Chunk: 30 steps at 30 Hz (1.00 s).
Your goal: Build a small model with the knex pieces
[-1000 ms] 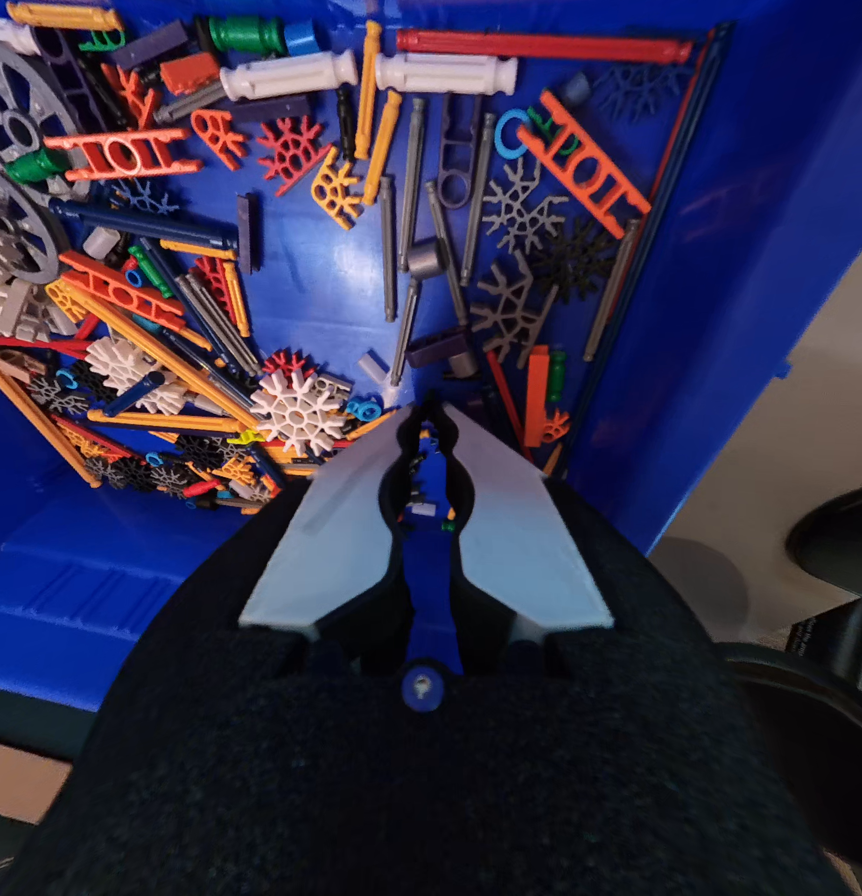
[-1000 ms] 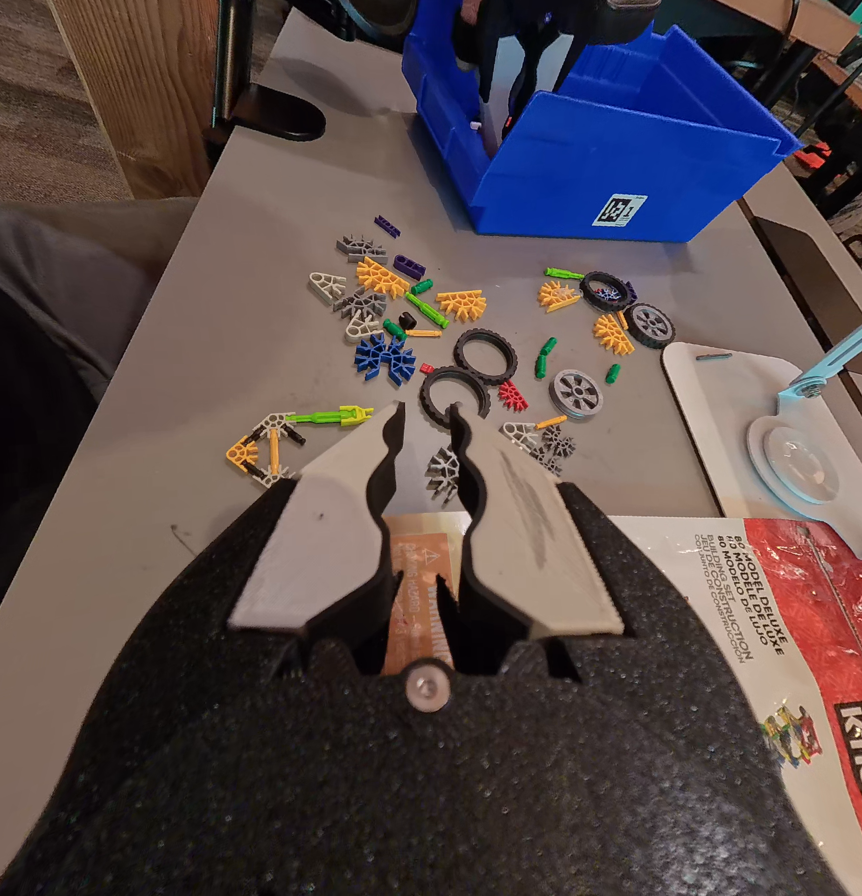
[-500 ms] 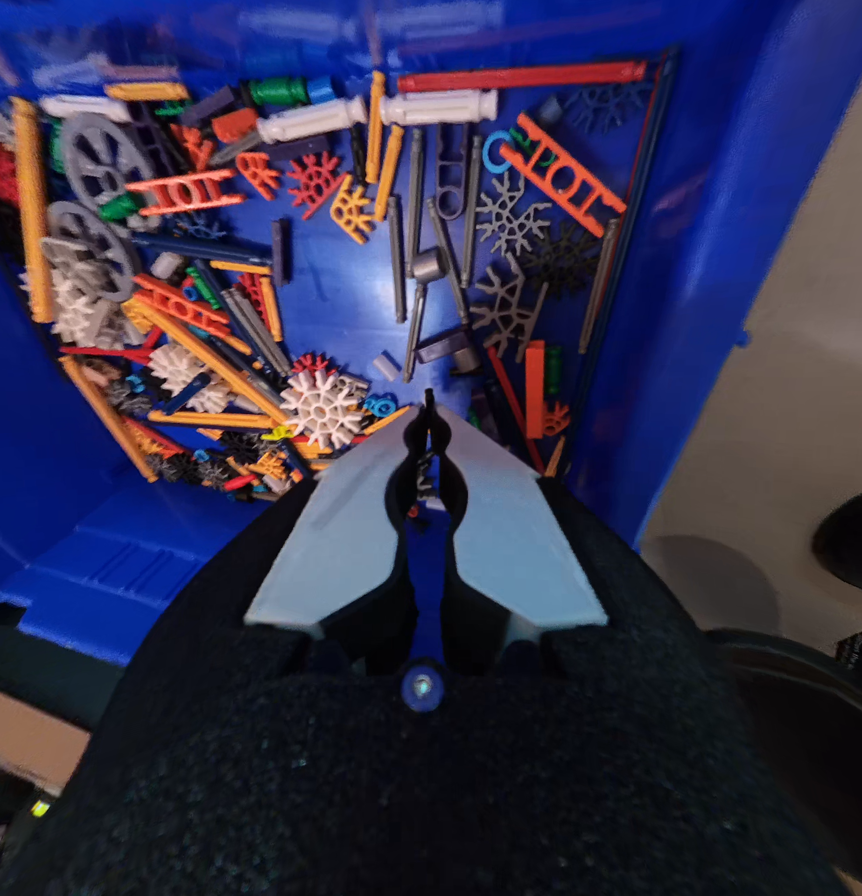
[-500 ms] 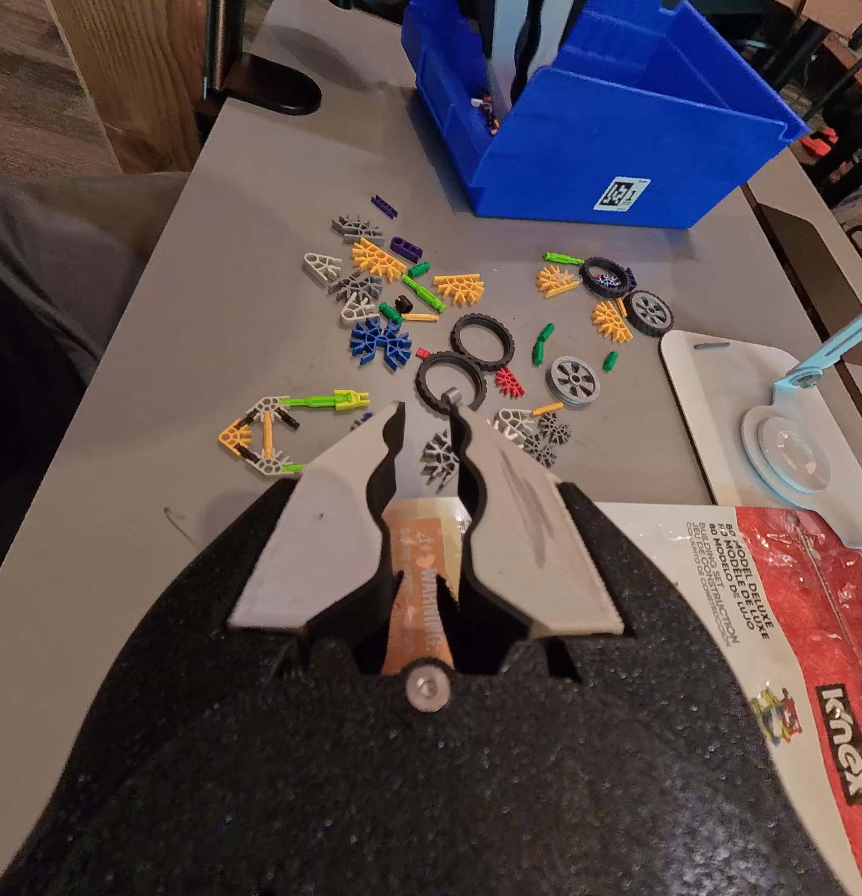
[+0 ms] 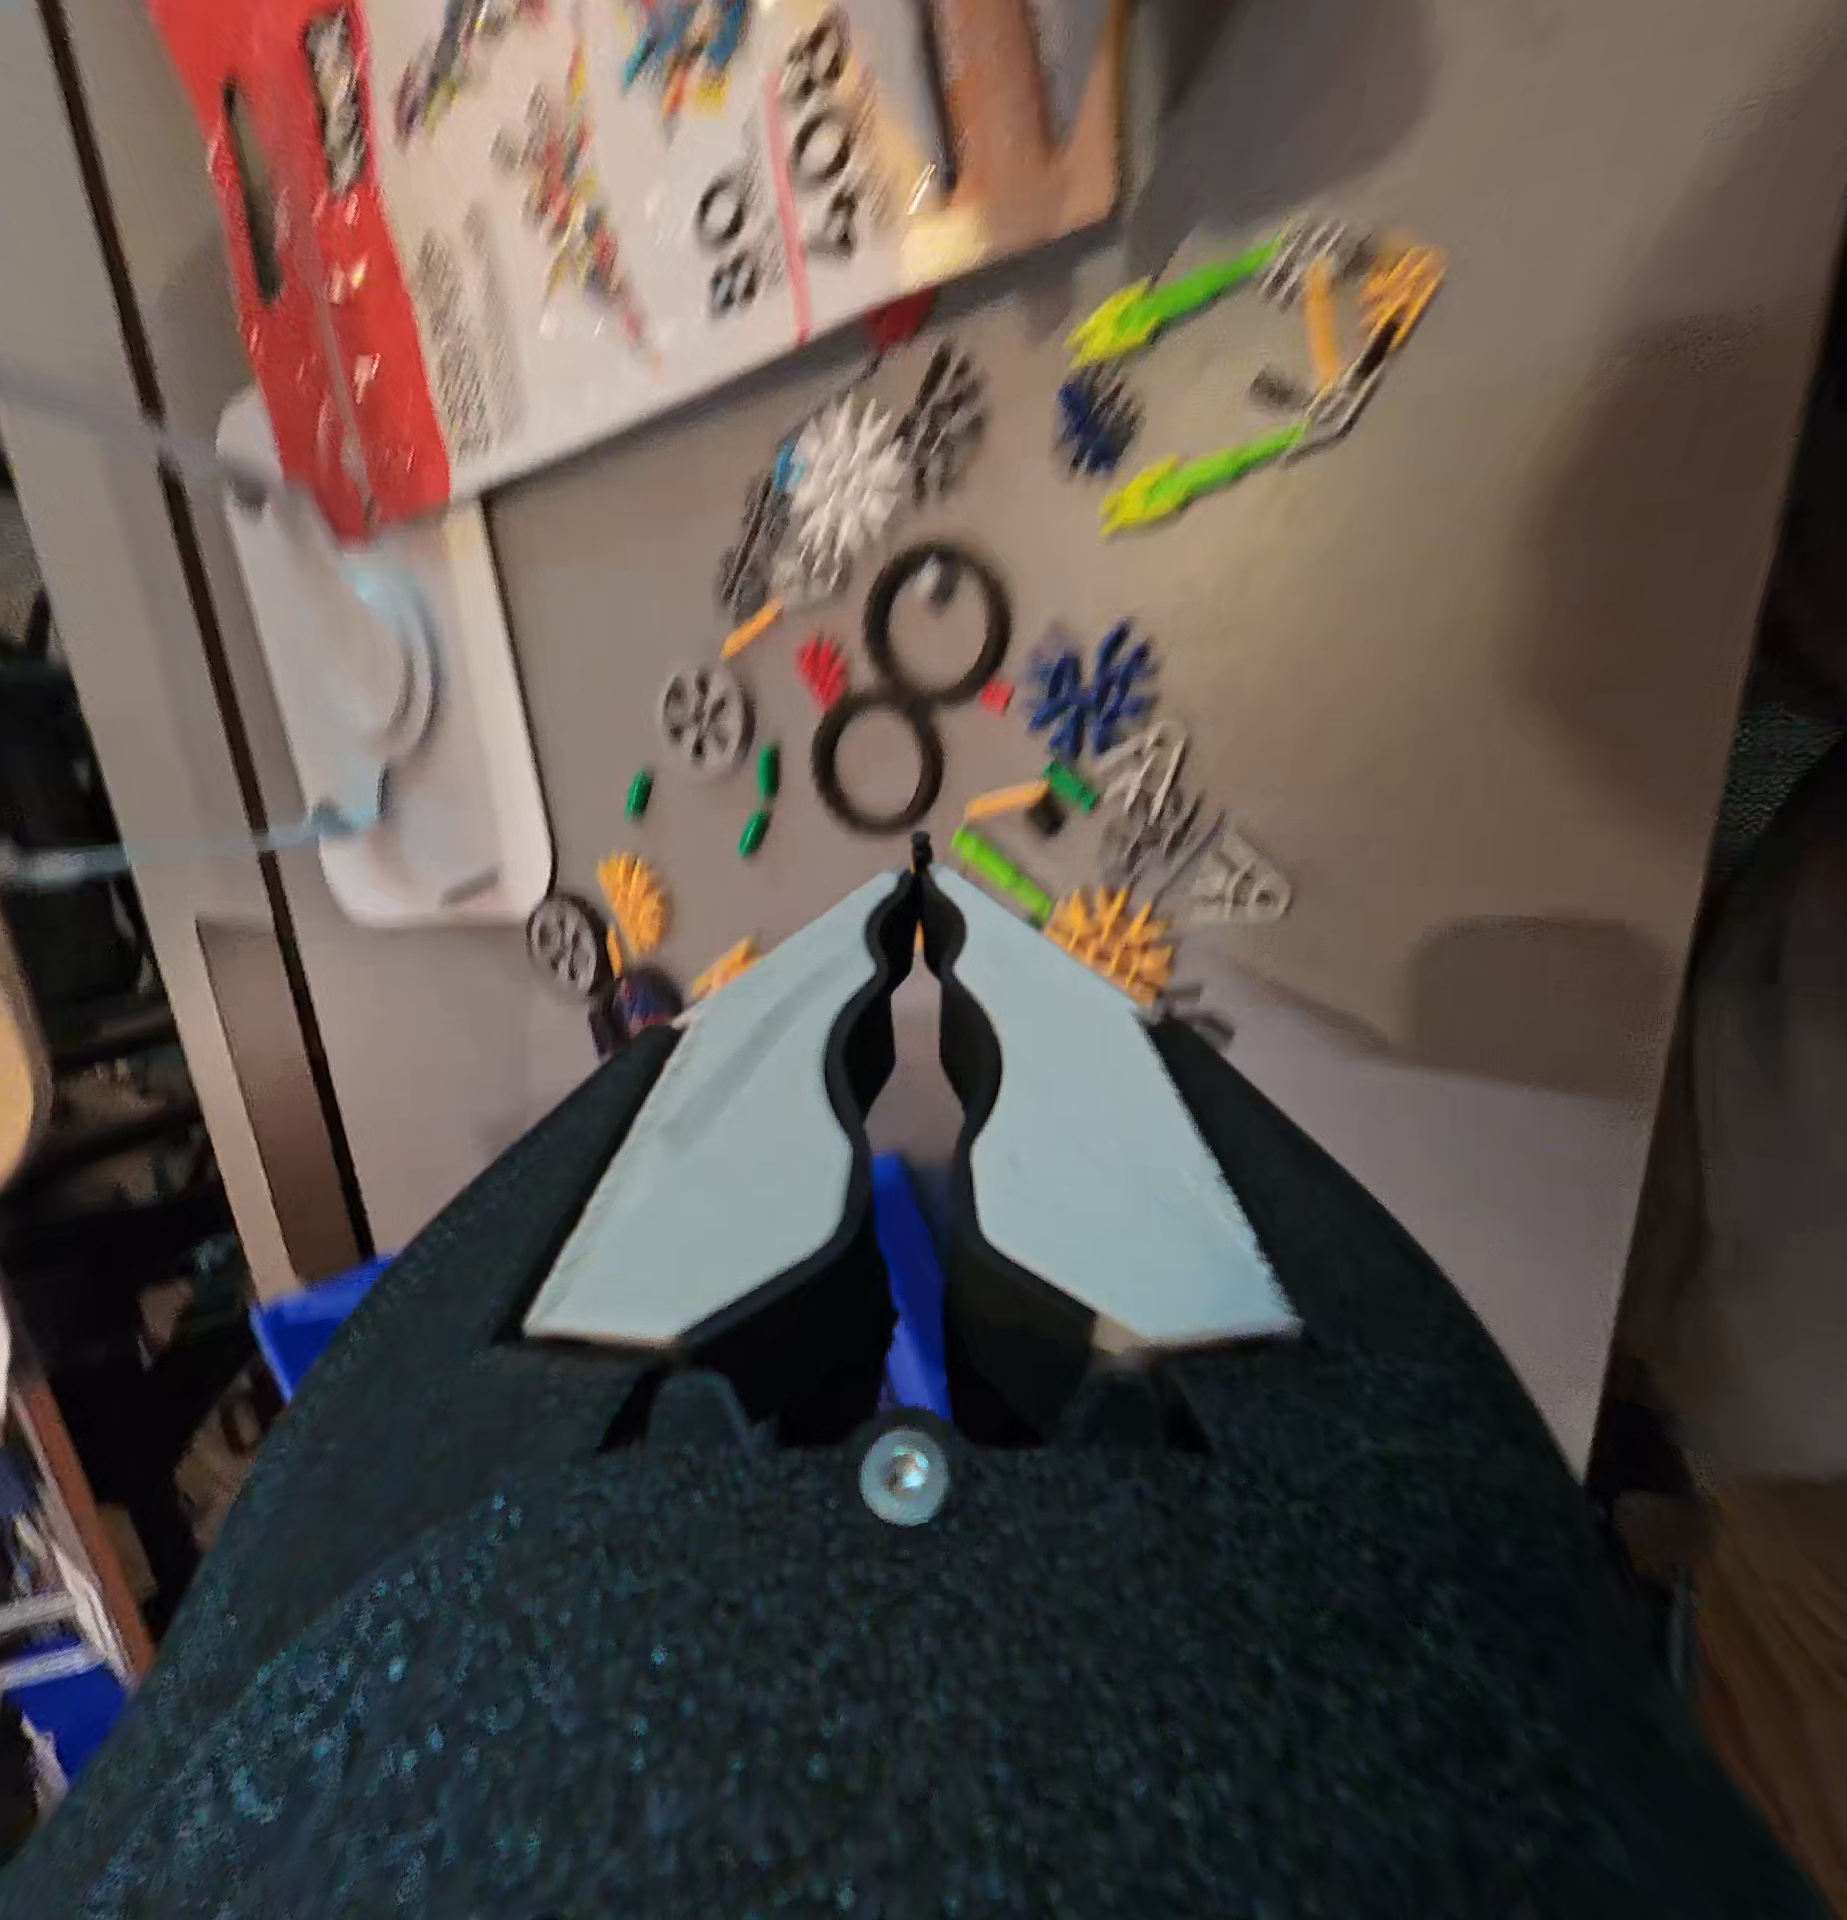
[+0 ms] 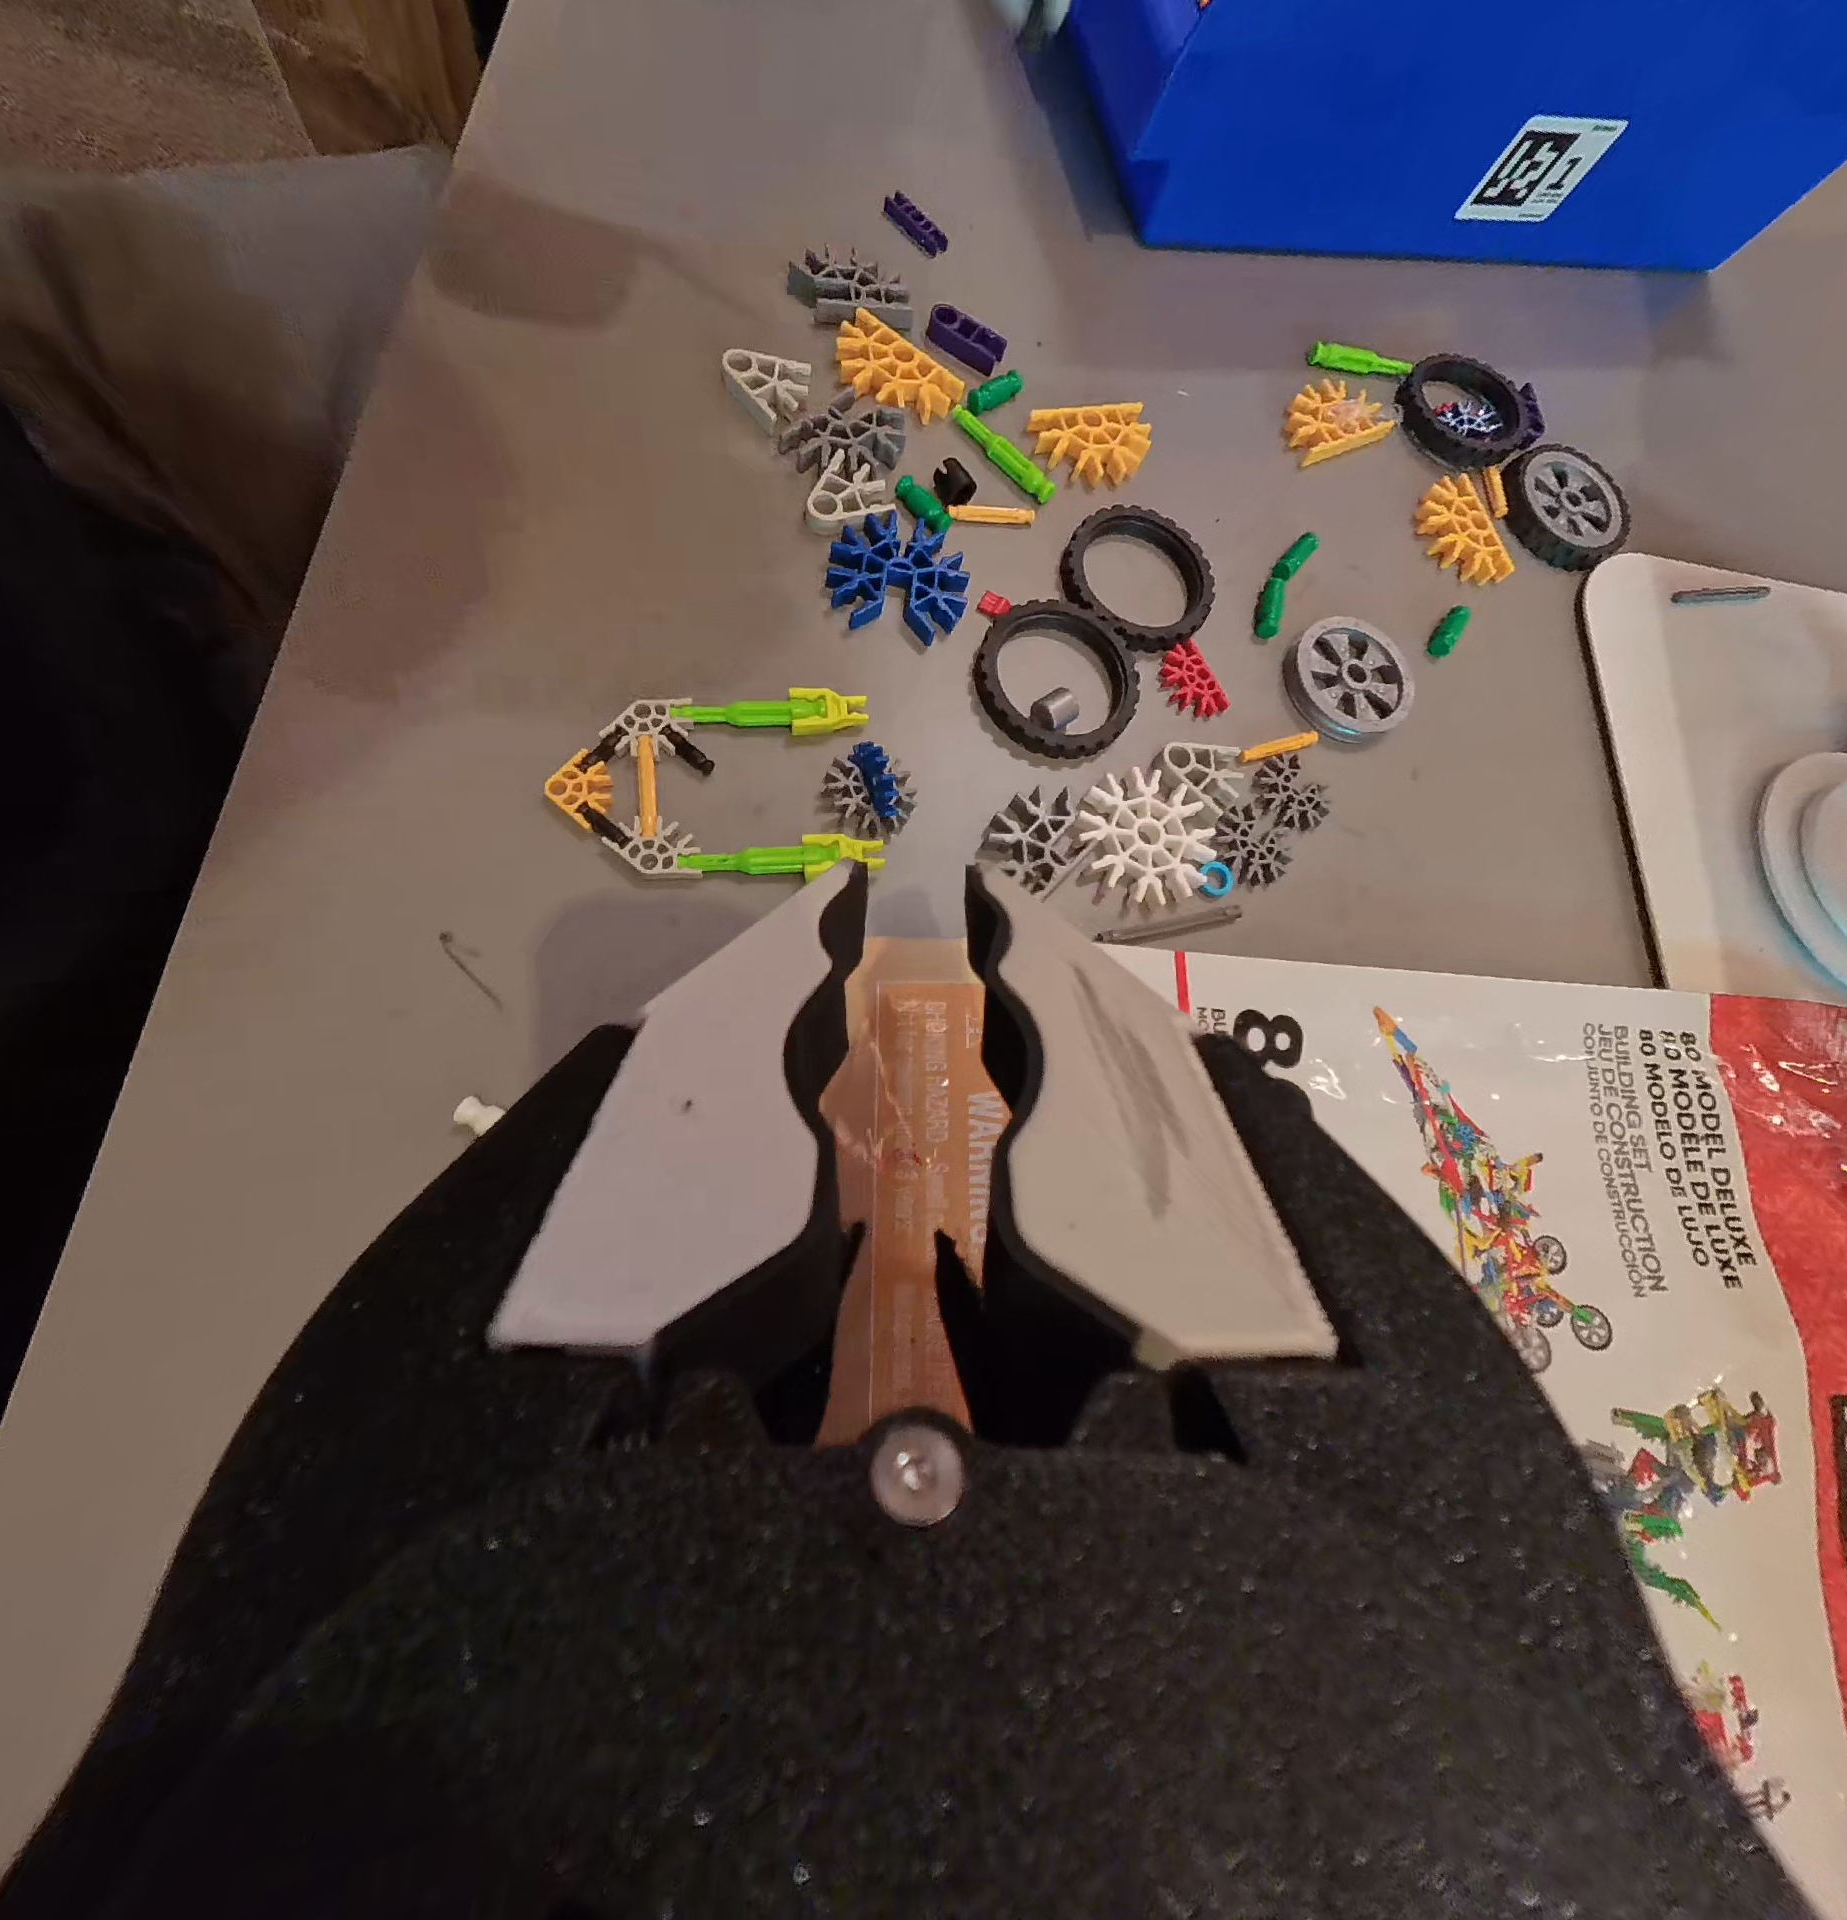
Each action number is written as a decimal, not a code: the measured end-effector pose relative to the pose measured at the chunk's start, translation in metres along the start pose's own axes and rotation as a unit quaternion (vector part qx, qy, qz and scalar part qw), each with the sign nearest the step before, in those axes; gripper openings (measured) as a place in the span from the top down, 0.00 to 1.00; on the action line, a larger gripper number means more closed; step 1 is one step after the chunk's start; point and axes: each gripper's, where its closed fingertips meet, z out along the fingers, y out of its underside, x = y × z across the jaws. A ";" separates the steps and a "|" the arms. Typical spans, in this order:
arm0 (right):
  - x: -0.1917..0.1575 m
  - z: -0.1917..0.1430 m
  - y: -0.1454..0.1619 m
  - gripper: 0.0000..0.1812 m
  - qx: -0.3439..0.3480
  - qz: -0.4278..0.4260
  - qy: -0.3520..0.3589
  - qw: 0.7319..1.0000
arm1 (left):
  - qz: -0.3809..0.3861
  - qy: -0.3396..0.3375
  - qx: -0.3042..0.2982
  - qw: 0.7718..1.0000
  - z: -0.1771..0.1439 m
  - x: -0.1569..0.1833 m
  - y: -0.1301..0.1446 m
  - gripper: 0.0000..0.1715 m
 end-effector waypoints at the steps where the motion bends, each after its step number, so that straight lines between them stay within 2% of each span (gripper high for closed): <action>1: -0.001 0.000 0.001 0.90 -0.003 0.001 -0.004 1.000 | 0.017 0.002 0.007 1.000 0.009 0.006 -0.014 1.00; 5: -0.004 0.003 0.006 0.90 -0.018 -0.006 -0.006 1.000 | 0.058 0.020 0.034 0.998 0.037 0.023 -0.047 1.00; 14: -0.004 0.002 0.011 0.90 -0.029 -0.007 -0.009 1.000 | 0.122 0.061 0.086 0.987 0.063 0.058 -0.079 1.00; 23: -0.013 0.009 0.016 0.90 -0.045 -0.019 -0.024 0.999 | 0.198 0.075 0.084 0.974 0.090 0.070 -0.083 1.00; 30: -0.015 0.010 0.017 0.90 -0.049 -0.024 -0.027 0.998 | 0.189 0.086 0.098 0.973 0.091 0.070 -0.091 1.00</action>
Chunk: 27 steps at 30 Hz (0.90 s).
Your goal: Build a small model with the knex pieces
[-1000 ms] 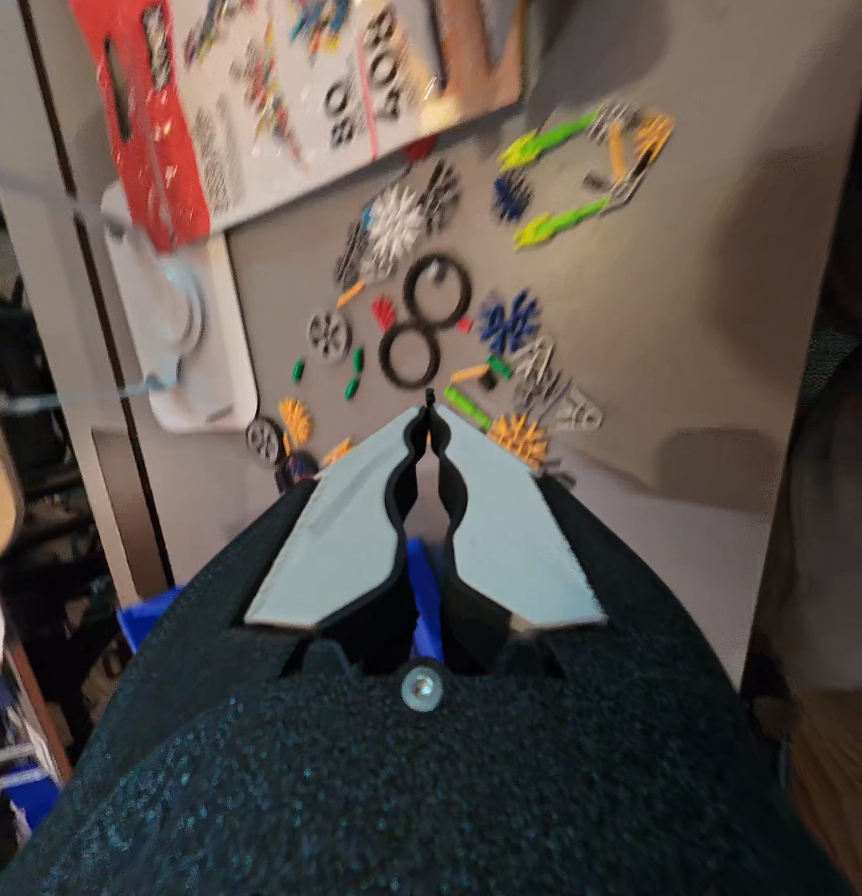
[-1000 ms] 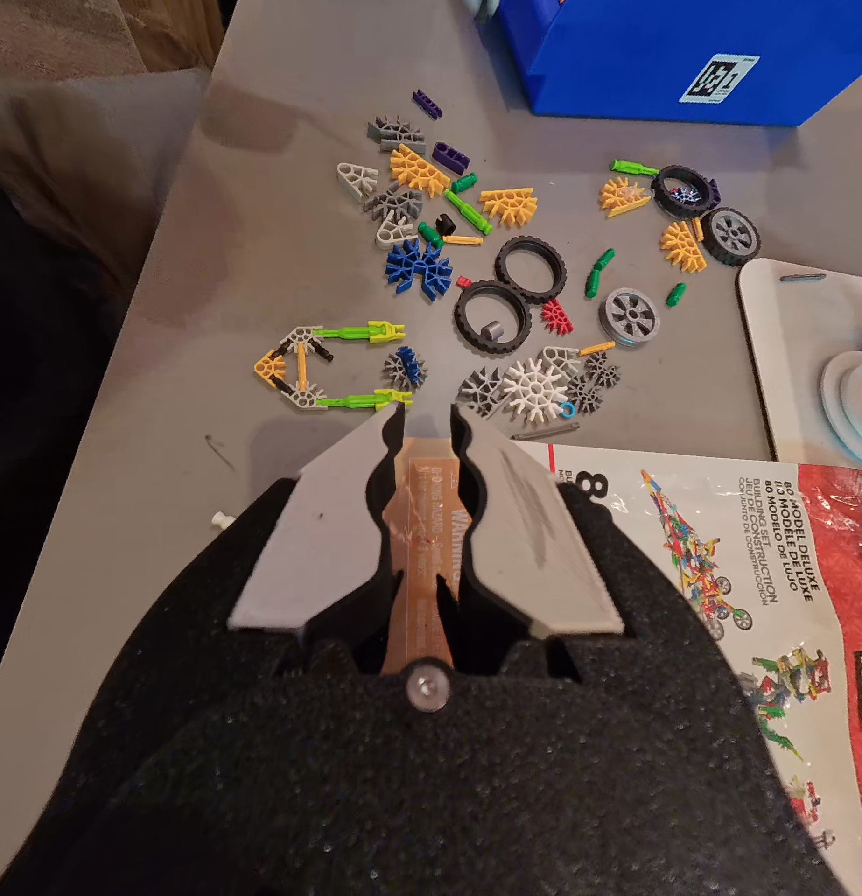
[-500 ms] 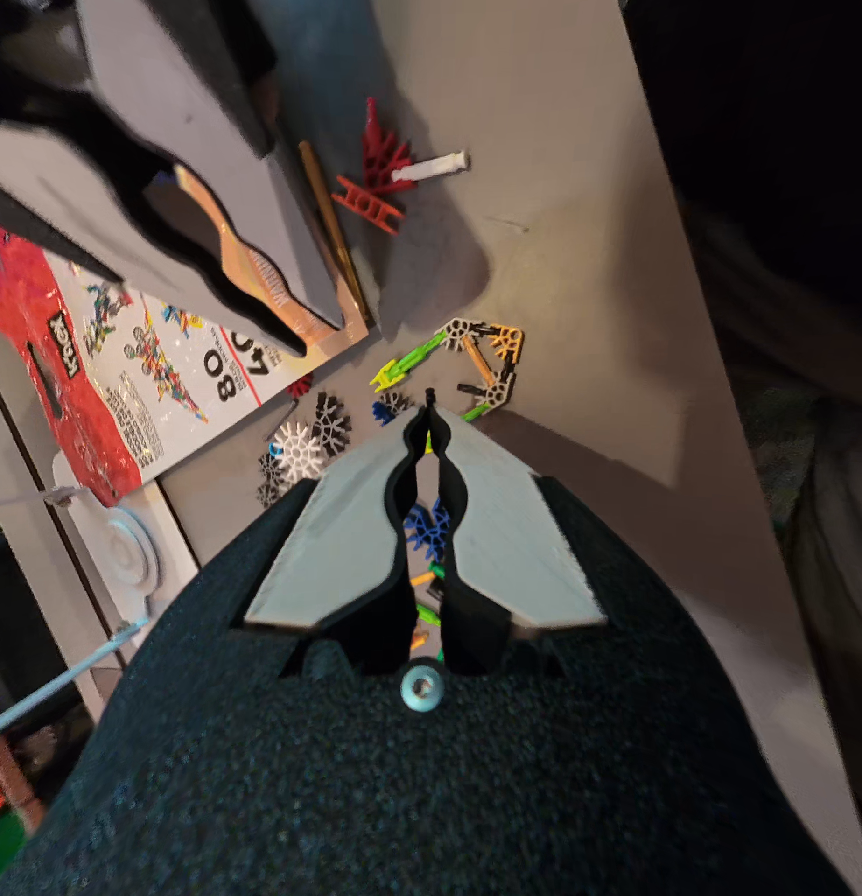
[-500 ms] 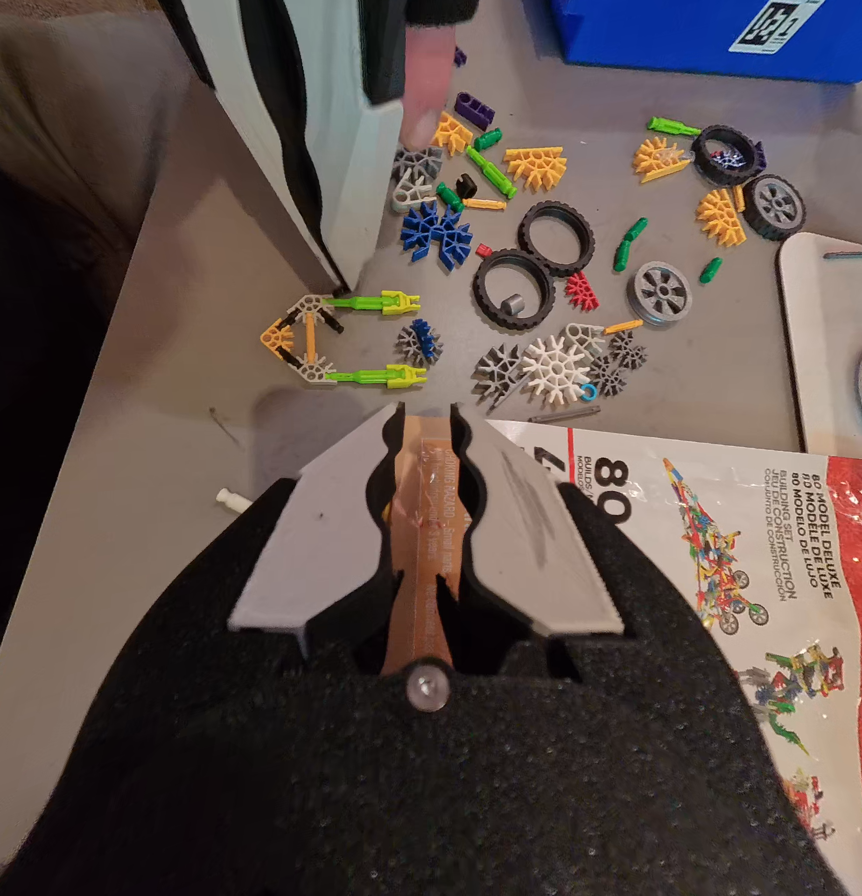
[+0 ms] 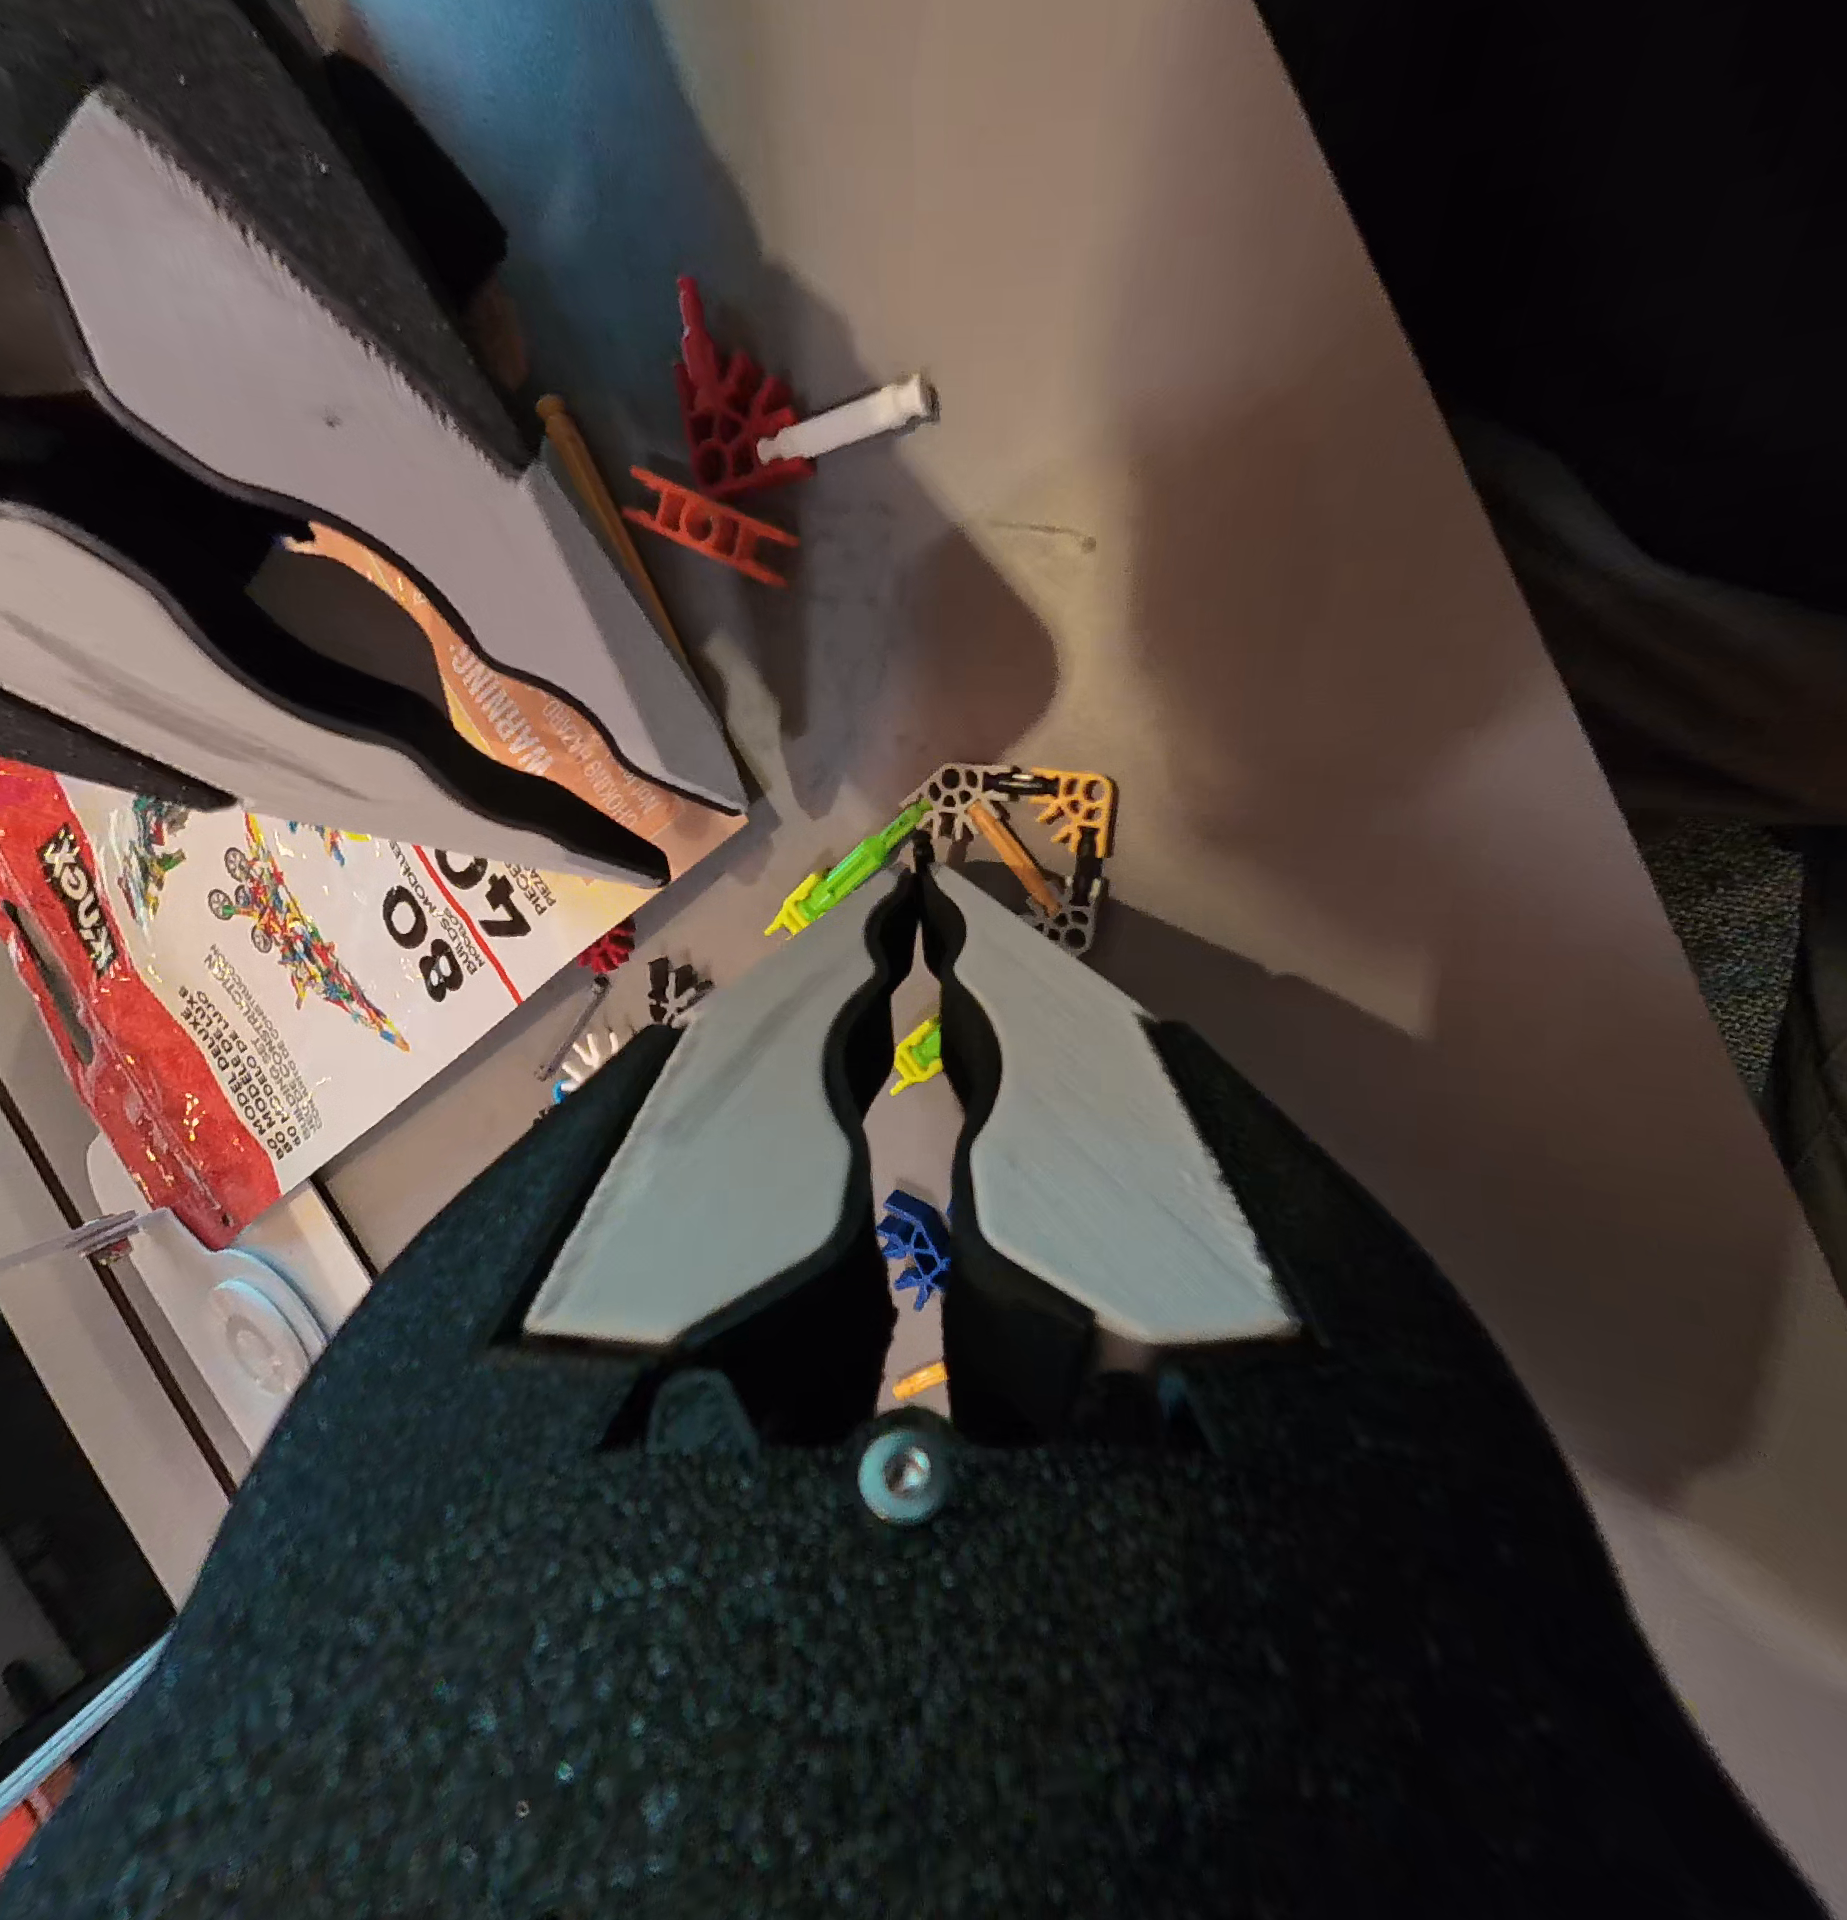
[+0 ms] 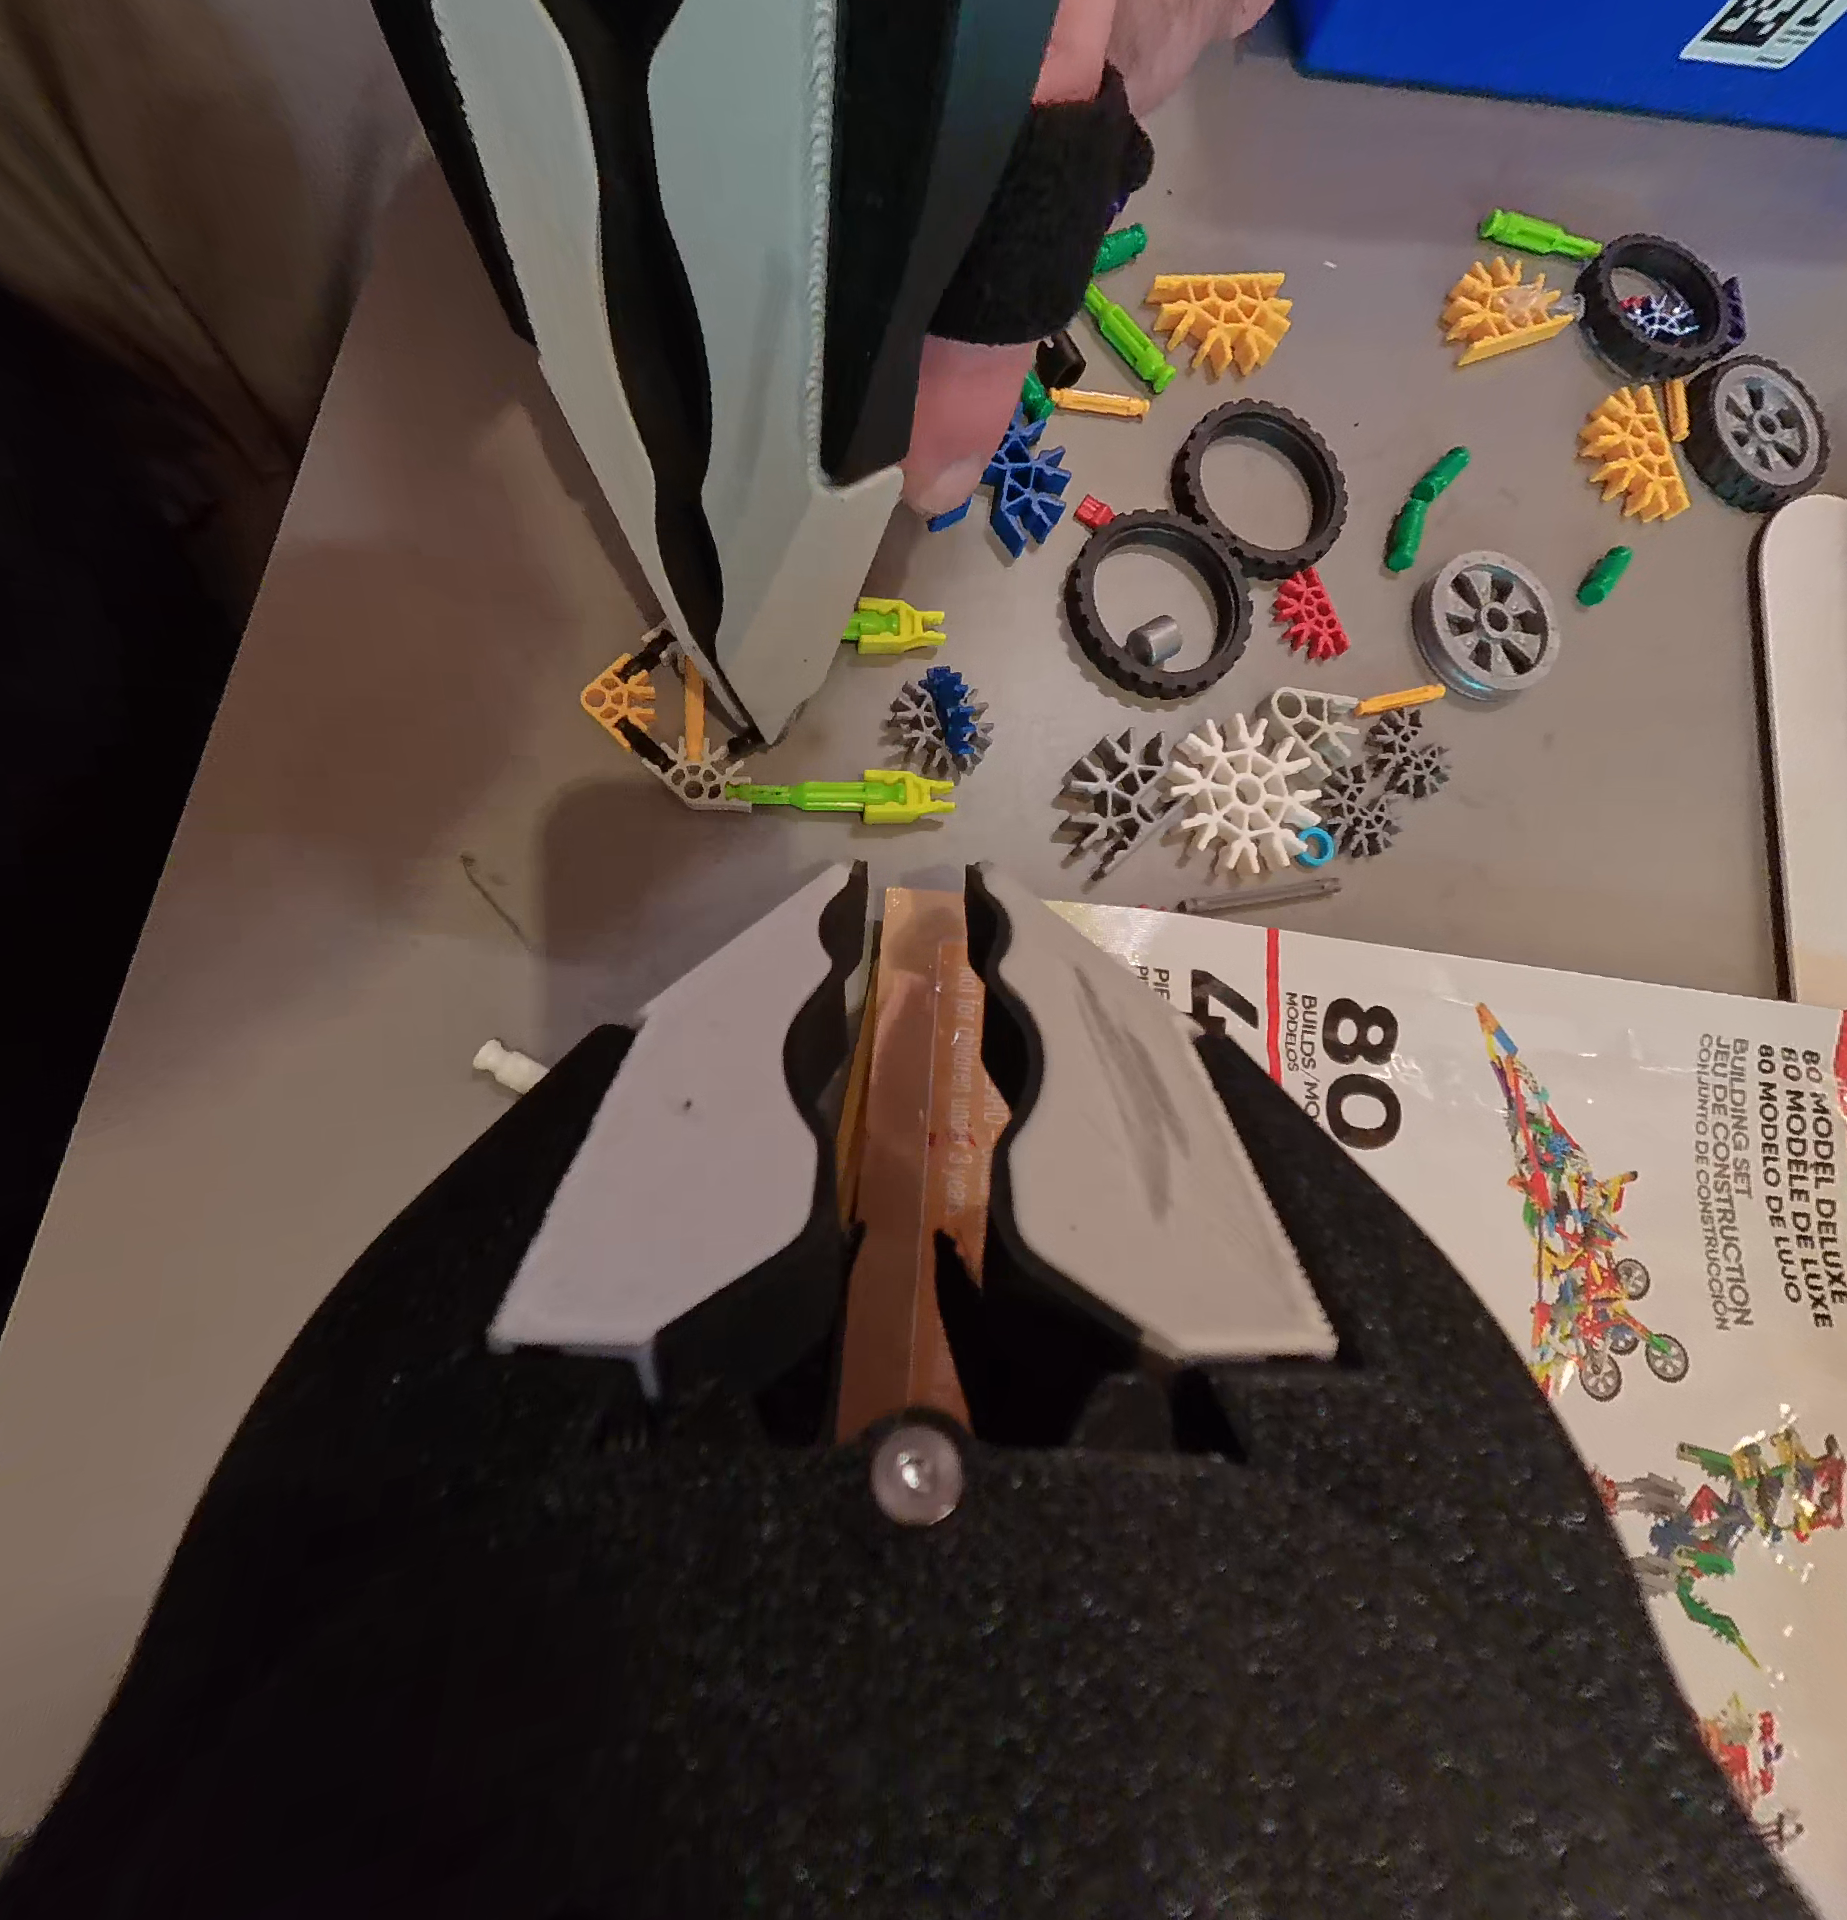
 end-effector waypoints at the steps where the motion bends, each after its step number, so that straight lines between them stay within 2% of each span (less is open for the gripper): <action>1: 0.000 0.000 0.000 0.90 0.001 0.000 0.000 1.000 | 0.000 0.002 -0.004 1.000 0.000 0.000 0.001 1.00; 8: 0.000 -0.001 -0.002 0.90 0.002 -0.003 0.002 1.000 | -0.020 0.025 -0.005 0.999 0.004 0.006 0.000 1.00; 27: -0.003 -0.003 -0.005 0.90 0.004 -0.011 0.002 1.000 | -0.045 0.016 0.001 0.999 0.001 0.002 0.000 1.00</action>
